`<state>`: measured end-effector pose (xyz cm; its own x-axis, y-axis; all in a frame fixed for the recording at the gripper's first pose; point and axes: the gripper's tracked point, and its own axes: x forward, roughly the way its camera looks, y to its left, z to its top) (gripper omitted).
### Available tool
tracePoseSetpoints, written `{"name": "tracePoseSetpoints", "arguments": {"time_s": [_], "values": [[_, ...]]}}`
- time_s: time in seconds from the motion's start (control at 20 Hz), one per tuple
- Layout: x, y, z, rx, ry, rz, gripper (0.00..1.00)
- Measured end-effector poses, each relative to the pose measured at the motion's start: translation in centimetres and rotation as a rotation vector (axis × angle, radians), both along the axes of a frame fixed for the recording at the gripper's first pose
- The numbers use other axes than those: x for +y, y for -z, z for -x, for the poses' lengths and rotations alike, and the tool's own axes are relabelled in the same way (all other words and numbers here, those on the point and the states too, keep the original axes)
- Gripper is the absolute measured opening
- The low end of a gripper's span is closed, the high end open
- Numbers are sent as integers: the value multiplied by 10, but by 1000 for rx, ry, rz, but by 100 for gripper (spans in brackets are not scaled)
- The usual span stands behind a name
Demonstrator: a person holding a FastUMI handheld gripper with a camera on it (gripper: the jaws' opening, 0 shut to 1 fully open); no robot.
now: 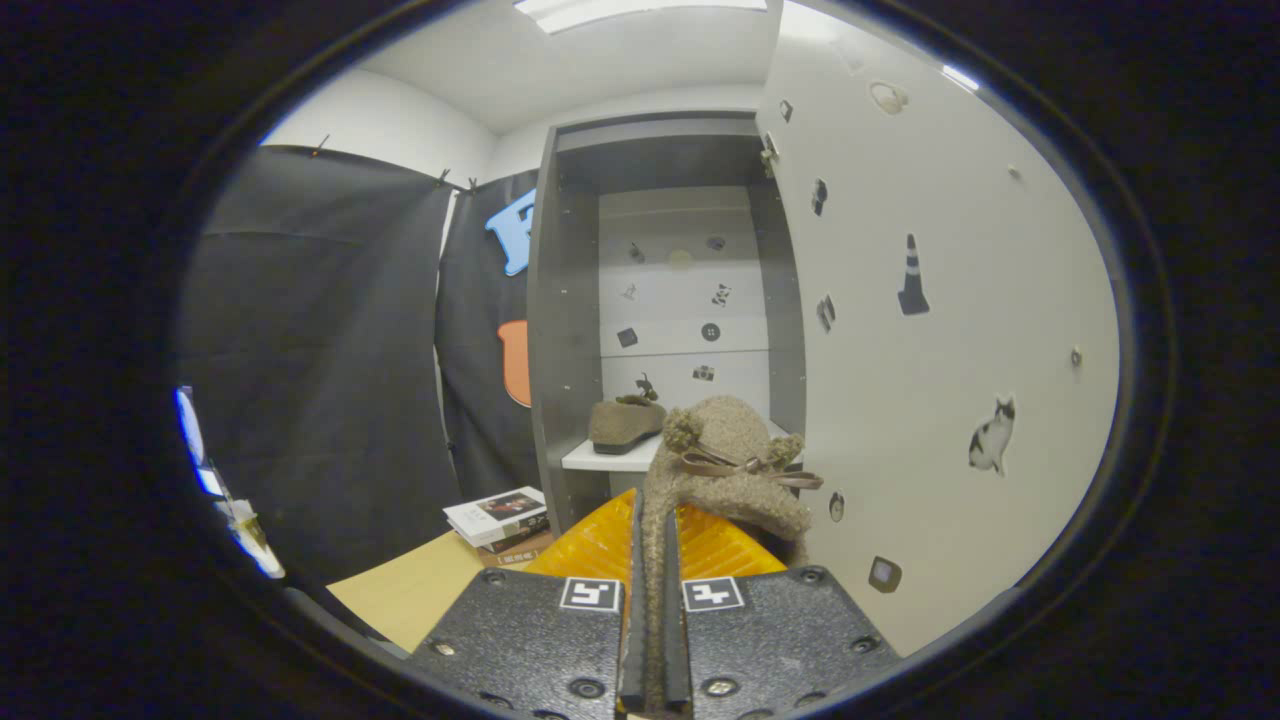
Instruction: Open the shoe cabinet door, grab the shoes and put them into the shoe cabinet, then close the shoe cabinet door.
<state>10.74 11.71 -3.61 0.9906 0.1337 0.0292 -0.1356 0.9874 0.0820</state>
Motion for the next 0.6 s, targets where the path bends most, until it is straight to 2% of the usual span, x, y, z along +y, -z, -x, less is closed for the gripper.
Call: {"name": "tracePoseSetpoints", "arguments": {"time_s": [0.25,0.6], "values": [[0,-46,-23,6,14,35,10],[-3,-107,-98,29,76,87,10]]}}
